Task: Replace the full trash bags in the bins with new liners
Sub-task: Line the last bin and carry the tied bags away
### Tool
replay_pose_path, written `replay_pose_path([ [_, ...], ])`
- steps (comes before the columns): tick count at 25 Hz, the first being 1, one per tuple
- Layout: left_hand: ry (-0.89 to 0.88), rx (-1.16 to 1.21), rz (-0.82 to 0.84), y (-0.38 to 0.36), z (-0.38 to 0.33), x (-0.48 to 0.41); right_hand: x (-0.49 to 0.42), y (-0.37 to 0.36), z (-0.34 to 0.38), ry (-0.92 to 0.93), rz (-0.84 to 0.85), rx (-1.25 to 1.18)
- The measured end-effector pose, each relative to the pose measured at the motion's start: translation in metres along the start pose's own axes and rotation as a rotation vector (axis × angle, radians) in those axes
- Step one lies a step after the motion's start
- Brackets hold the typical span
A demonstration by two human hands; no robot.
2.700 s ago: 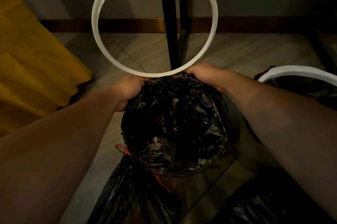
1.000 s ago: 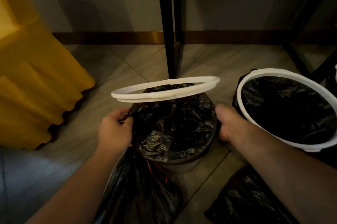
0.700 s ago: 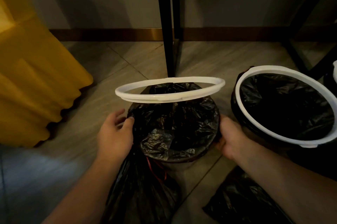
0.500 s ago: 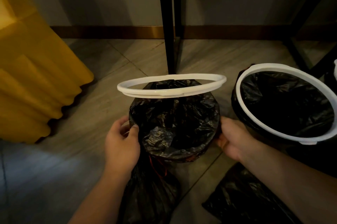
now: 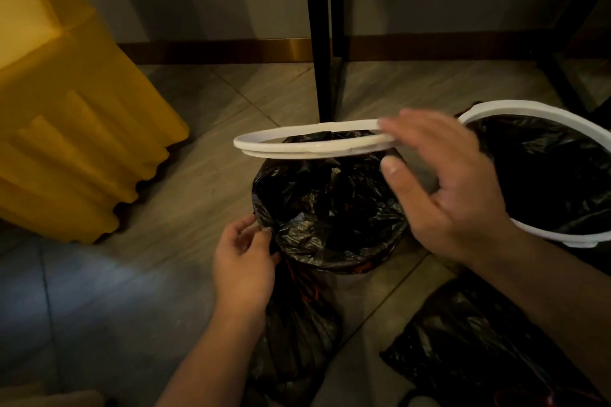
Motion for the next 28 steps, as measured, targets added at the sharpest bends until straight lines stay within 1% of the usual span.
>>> replay_pose_path([
  [2, 0.02, 0.002, 0.032, -0.004, -0.001, 0.003, 0.011, -0.012, 0.003, 0.106, 0.098, 0.012],
  [5, 0.097, 0.075, 0.063, -0.001, -0.003, 0.001, 0.043, -0.031, -0.002, 0.248, 0.3, 0.03],
  [8, 0.145, 0.122, 0.121, 0.003, -0.004, -0.001, 0.074, -0.047, -0.008, 0.277, 0.437, 0.01],
  [10, 0.117, 0.059, 0.136, 0.002, -0.004, -0.002, 0.084, -0.054, -0.011, 0.256, 0.455, 0.019],
  [13, 0.062, 0.01, 0.085, 0.001, -0.003, -0.001, 0.088, -0.057, -0.015, 0.218, 0.464, 0.007],
  [15, 0.039, -0.004, 0.083, 0.001, -0.004, -0.001, 0.09, -0.059, -0.015, 0.187, 0.464, -0.009],
  [20, -0.013, -0.04, 0.087, 0.004, -0.003, -0.002, 0.09, -0.062, -0.017, 0.057, 0.492, -0.078],
  [24, -0.056, -0.092, 0.049, 0.002, -0.004, 0.003, 0.087, -0.064, -0.015, 0.044, 0.557, -0.05],
  [28, -0.093, -0.106, 0.03, 0.001, -0.004, 0.005, 0.083, -0.061, -0.014, 0.069, 0.587, -0.028],
])
Point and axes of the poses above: each hand's wrist, its own x-axis away from the middle knuckle, its own y-axis out of the back of the hand, z = x × y, the point moved 6 cm from there along -x, towards the middle knuckle, and after that the axes turned 1 degree about -x, right-handed, at the moved point
